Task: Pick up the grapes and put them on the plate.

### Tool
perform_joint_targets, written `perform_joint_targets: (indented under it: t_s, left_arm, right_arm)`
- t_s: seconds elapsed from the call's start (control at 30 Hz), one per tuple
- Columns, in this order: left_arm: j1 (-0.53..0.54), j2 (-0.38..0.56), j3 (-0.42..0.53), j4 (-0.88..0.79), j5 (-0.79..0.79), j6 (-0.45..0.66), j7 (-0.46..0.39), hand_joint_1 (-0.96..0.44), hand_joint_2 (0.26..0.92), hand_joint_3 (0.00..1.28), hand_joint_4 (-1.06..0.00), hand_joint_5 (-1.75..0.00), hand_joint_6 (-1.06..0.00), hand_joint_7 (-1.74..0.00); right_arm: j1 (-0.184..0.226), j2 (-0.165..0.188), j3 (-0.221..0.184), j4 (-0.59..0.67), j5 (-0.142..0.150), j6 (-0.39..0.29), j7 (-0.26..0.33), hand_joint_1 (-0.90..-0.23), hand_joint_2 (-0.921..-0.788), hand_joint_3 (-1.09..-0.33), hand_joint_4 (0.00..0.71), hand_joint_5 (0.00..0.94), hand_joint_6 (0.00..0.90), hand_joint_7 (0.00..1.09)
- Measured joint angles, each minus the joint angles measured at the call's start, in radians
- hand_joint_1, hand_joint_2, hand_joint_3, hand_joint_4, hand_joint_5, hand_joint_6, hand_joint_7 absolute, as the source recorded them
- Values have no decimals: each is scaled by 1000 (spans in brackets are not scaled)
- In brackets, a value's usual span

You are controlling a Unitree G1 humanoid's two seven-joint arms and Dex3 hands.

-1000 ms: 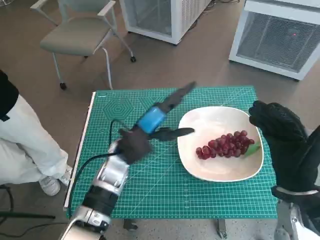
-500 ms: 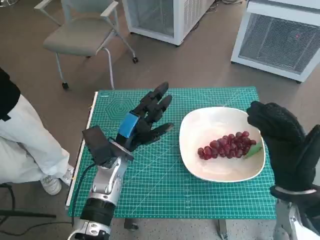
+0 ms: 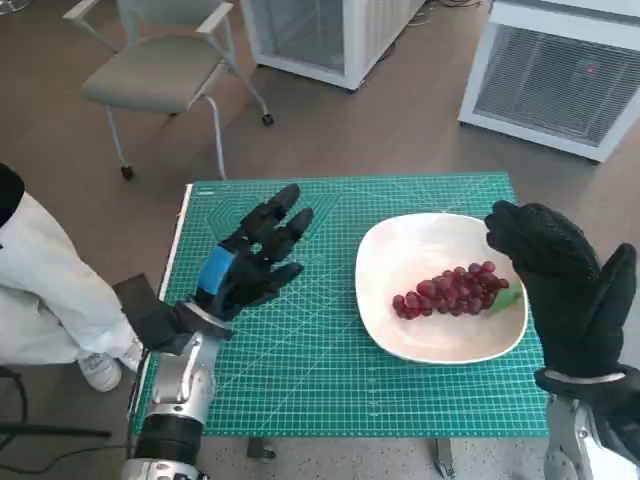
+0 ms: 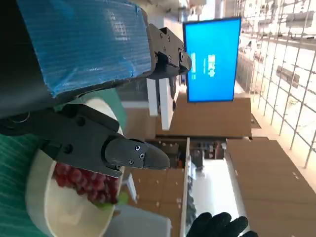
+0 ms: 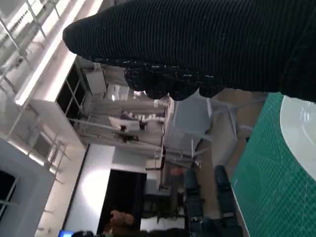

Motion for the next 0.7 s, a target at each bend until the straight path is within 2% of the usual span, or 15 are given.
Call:
perform_joint_targets:
  t_s: [0.7]
  left_arm:
    - [34, 4, 0, -28, 0, -25, -20, -459, 921, 132, -324, -6, -368, -11]
  right_arm:
    - [0, -8, 0, 0, 13, 9, 10, -327, -921, -596, 465, 824, 260, 971]
